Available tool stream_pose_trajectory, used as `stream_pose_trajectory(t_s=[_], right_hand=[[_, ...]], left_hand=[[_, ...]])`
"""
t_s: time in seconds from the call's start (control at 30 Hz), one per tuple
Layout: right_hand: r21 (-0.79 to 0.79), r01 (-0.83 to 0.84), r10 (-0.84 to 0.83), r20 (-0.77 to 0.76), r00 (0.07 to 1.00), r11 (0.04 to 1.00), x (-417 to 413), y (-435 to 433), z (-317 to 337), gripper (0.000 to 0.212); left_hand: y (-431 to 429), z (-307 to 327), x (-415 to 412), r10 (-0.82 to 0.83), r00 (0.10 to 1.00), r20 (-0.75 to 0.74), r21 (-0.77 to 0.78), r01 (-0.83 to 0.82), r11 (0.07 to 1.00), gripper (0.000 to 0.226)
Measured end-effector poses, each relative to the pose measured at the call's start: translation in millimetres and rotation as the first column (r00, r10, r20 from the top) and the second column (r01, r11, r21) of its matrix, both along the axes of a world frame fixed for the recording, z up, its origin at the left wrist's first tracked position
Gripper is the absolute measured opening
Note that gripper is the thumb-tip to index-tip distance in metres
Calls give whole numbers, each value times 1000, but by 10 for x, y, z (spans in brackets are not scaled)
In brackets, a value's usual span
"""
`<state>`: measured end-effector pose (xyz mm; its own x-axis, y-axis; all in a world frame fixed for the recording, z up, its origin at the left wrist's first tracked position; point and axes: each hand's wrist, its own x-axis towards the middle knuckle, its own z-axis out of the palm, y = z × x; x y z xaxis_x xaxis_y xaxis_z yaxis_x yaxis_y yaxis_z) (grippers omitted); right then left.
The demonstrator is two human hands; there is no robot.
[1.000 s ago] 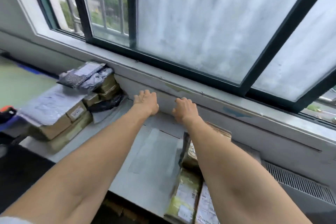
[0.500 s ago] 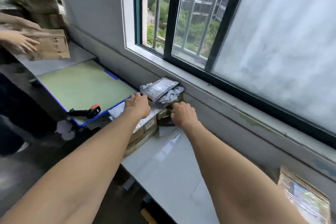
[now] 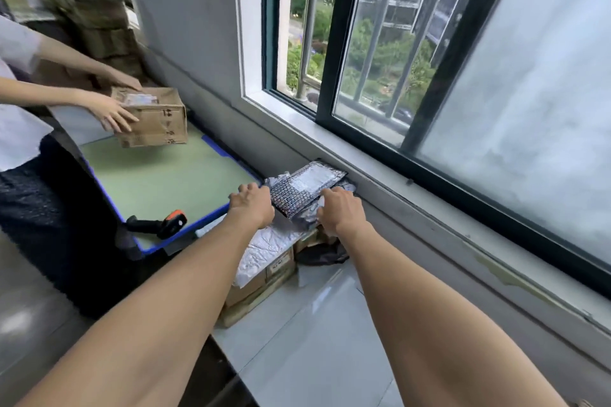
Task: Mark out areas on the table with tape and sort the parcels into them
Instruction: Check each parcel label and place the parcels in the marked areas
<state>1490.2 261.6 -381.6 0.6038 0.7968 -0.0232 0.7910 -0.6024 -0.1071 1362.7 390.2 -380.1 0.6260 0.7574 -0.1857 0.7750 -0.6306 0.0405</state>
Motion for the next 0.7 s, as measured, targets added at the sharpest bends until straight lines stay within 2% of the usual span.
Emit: stream_pose_trajectory(t_s=[0.2,0.3,0.37,0.47,0.7], right_hand=[[18,89,-87,-99,991,996,271,406,-207,35],[45,214,-196,-253,947,976,346,639,-331,35],[70,354,-297,-407,864,933,415,792,-432,37],[97,590,-430,-593,681,802,488,985,-570,43],[115,792,-581,-619,529,599,538,1207,-736,48]], left_hand=[[319,-207,522,-52,996,71,-70,57,996,41],[502,-364,767,-64,993,99,-137,77,988,42],[637,-470,916,-71,989,133,-170,93,981,43],[864,-614,1067,-47,982,180,-248,92,964,49],[1190,-861,1246,-28,966,258,-397,133,908,53]])
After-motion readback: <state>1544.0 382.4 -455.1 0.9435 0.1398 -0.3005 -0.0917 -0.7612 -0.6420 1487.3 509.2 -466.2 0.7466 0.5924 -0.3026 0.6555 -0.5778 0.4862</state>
